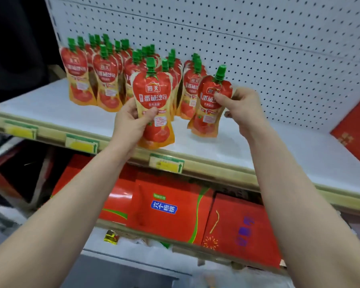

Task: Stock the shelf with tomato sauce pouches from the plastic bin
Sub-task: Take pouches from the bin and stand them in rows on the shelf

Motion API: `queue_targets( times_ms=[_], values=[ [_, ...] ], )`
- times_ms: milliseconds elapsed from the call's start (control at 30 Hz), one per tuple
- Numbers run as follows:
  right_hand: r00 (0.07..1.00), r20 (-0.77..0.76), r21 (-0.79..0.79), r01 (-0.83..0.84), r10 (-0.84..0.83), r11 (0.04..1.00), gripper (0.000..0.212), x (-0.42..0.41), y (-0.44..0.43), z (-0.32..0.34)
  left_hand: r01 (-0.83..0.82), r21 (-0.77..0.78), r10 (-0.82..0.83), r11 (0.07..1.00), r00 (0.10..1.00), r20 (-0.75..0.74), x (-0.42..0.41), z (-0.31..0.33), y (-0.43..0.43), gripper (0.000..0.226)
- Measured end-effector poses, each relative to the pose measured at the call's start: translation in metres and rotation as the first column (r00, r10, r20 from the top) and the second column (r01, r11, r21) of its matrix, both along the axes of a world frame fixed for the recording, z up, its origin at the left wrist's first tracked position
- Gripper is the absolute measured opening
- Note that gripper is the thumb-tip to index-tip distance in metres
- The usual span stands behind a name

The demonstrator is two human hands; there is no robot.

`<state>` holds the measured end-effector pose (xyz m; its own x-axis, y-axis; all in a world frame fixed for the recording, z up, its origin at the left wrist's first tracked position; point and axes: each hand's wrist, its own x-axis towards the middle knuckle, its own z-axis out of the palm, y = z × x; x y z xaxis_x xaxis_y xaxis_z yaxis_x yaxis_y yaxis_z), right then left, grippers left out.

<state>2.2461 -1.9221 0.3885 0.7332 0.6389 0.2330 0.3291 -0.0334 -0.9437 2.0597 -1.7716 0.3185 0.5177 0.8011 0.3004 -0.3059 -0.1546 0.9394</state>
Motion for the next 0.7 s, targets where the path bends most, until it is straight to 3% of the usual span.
queue_targets(
  times_ms=[467,700],
  values=[
    [0.990,-0.106,-0.017,0.097,-0.098,0.995,0.008,0.071,0.108,-0.036,0.052,-0.049,-0.053,0.997,0.998,-0.025,0.038,-0.003,0.054,0.027],
    [0.992,-0.075,-0.004,0.102,-0.102,0.995,0.022,0.074,0.113,-0.039,0.086,-0.051,-0.087,0.995,0.996,-0.033,0.052,-0.007,0.052,0.026]
  ],
)
